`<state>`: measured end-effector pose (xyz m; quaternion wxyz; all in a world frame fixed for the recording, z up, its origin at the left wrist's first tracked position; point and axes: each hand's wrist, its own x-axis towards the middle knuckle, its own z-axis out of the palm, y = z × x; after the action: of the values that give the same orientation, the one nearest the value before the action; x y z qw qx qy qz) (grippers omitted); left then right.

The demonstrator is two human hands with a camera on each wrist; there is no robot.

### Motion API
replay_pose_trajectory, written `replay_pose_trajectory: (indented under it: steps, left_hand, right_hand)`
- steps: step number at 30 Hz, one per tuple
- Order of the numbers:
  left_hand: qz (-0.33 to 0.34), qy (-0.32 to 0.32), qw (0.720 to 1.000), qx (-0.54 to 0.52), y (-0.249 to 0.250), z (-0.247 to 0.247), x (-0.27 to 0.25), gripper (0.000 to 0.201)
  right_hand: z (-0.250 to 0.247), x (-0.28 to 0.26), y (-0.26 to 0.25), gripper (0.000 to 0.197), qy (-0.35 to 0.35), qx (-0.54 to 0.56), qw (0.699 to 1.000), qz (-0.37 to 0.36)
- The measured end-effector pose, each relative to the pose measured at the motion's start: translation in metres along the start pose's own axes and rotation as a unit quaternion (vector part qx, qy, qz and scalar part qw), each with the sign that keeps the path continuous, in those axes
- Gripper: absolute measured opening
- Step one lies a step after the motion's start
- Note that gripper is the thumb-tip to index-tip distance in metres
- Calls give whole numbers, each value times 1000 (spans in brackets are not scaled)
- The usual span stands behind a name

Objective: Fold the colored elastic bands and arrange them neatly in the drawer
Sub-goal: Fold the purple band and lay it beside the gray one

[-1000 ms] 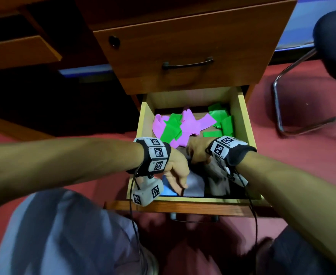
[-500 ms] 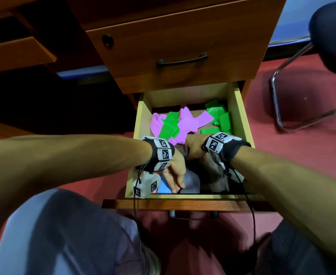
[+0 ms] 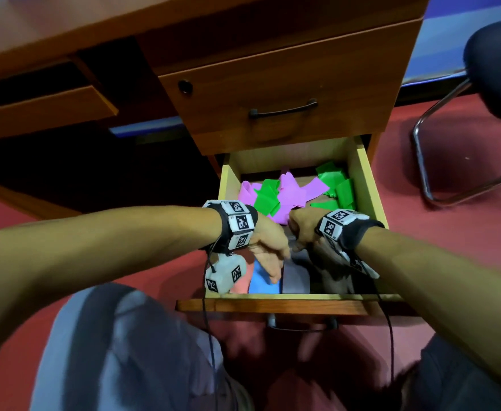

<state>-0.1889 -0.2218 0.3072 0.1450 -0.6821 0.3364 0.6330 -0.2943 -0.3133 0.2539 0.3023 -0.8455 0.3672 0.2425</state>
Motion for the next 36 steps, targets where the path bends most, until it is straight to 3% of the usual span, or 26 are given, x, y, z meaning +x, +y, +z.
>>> replay_pose_trajectory:
  steps: [2, 4, 7, 9, 11, 12, 14, 18, 28, 31, 33, 36]
  left_hand:
    - [41, 43, 998, -14, 9, 3, -14, 32]
    - [126, 117, 985, -27, 16, -6, -36, 28]
    - [244, 213, 942, -91, 24, -19, -77, 19]
    - [301, 270, 905, -130, 21, -23, -98, 23]
    - [332, 307, 874, -179, 11, -25, -107, 26]
    - [339, 319, 862, -202, 6, -24, -108, 27]
    - [343, 352, 843, -217, -2, -22, -104, 29]
    - [348, 391, 829, -196, -6, -26, -98, 33]
    - [340, 412, 826, -182, 3, -33, -79, 24]
    - [336, 479, 794, -166, -2, -38, -78, 20]
    - [335, 522, 772, -140, -5, -41, -79, 22]
    - [370, 524, 756, -126, -3, -42, -84, 50]
  right_hand:
    - [-11, -3, 3, 39, 19, 31, 999, 19]
    - [-23, -11, 4, 41, 98, 86, 990, 55]
    - [-33, -8, 6, 32, 186, 223, 953, 88]
    - [-30, 5, 10, 27, 185, 319, 923, 107]
    - [-14, 41, 31, 38, 177, 411, 887, 114]
    - [-5, 62, 44, 40, 178, 451, 867, 112]
    - [-6, 55, 41, 36, 196, 508, 830, 124]
    - [-24, 3, 14, 6, 202, 558, 792, 141]
    - [-73, -22, -29, 13, 388, 574, 721, 21]
    - [-95, -39, -43, 23, 413, 601, 684, -18]
    - [-106, -53, -47, 25, 429, 596, 678, -47]
    - [-113, -74, -52, 23, 427, 598, 673, -85]
